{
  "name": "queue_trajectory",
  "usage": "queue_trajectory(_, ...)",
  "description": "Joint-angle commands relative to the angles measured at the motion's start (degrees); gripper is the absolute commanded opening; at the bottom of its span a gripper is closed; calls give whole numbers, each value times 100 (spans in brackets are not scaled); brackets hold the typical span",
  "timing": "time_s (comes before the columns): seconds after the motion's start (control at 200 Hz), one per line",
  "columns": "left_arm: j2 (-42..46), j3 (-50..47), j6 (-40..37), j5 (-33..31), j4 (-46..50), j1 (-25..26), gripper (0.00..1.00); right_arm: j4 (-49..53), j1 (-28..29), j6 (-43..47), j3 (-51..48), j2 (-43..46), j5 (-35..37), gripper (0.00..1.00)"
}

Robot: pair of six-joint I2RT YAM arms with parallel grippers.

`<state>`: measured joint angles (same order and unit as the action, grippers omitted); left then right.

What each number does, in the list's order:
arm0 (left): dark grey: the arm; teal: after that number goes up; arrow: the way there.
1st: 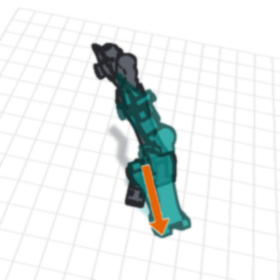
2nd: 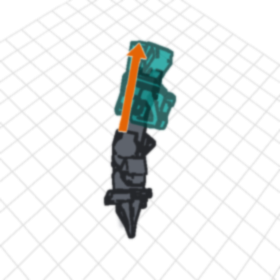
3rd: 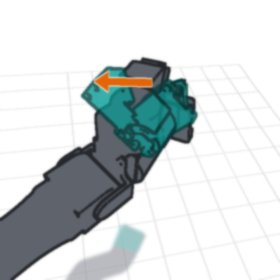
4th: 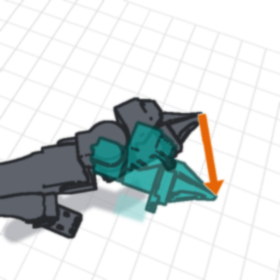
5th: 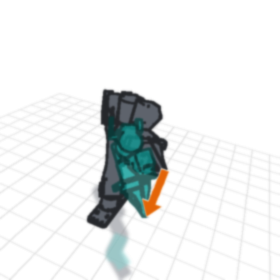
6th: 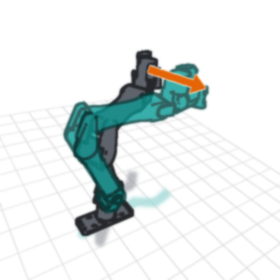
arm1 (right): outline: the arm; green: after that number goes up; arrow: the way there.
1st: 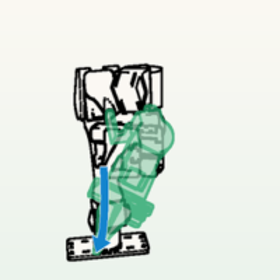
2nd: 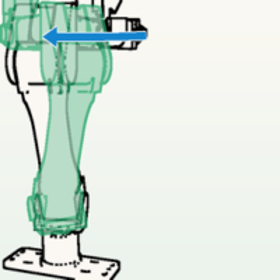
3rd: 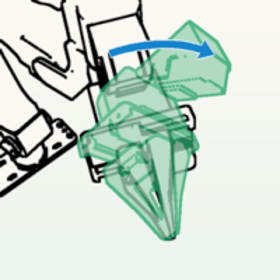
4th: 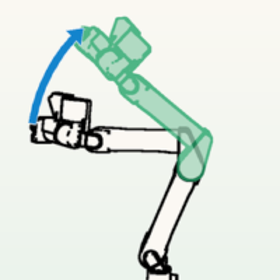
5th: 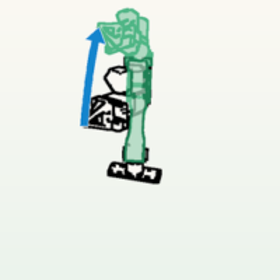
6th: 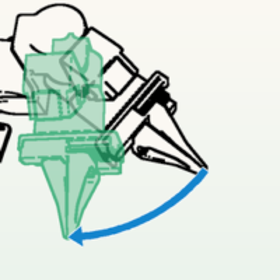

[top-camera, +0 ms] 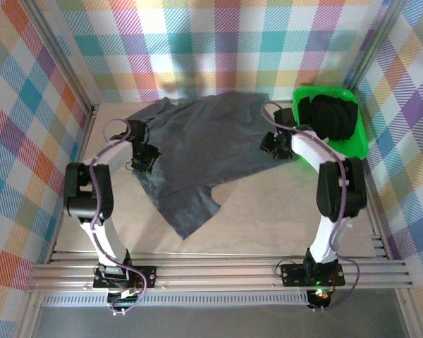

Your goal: Fold and stack the t-shirts

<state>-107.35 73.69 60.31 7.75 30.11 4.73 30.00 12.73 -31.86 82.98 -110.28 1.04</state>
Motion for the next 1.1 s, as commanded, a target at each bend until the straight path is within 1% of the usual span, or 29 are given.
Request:
queue_trajectory(0.0, -309, 35, 212, -372, 358, 7, 41, 396, -8, 193, 693, -758, 11, 44)
queue_trajectory(0.09, -290, -195, 115, -415, 407, -106, 41, 934, -8, 57, 1069, -1220, 33, 44)
queue_trajectory(0.215, -115, -594, -131, -402, 407, -366, 41, 1318, 31, -241, 782, -1231, -21, 44)
queue_trajectory(0.335, 109, -985, -395, -397, 432, -686, 41, 1487, 270, -562, 22, -732, -108, 44)
queue_trajectory(0.455, 238, -1244, -618, -379, 478, -1003, 41, 1311, 604, -1014, -930, -28, -145, 45)
queue_trajectory(0.54, 253, -1291, -745, -290, 408, -1147, 42, 1146, 678, -1380, -1451, 356, -216, 45)
queue_trajectory(0.63, 94, -1106, -868, -128, 378, -1137, 42, 1164, 654, -1490, -1761, 576, 49, 45)
queue_trajectory(0.72, -161, -879, -938, 235, 200, -1037, 42, 1269, 489, -1473, -1932, 723, 307, 45)
queue_trajectory(0.785, -441, -521, -1048, 450, 242, -868, 42, 1236, 261, -1493, -2135, 852, 316, 45)
queue_trajectory(0.865, -749, -102, -1201, 525, 422, -589, 44, 1070, -40, -1462, -2378, 1041, 188, 46)
queue_trajectory(0.98, -897, 222, -1149, 347, 567, -349, 46, 981, -193, -1236, -2358, 1129, -114, 46)
queue_trajectory(1.095, -705, 314, -1006, -248, 879, -350, 47, 1053, -168, -1158, -2186, 1296, -372, 47)
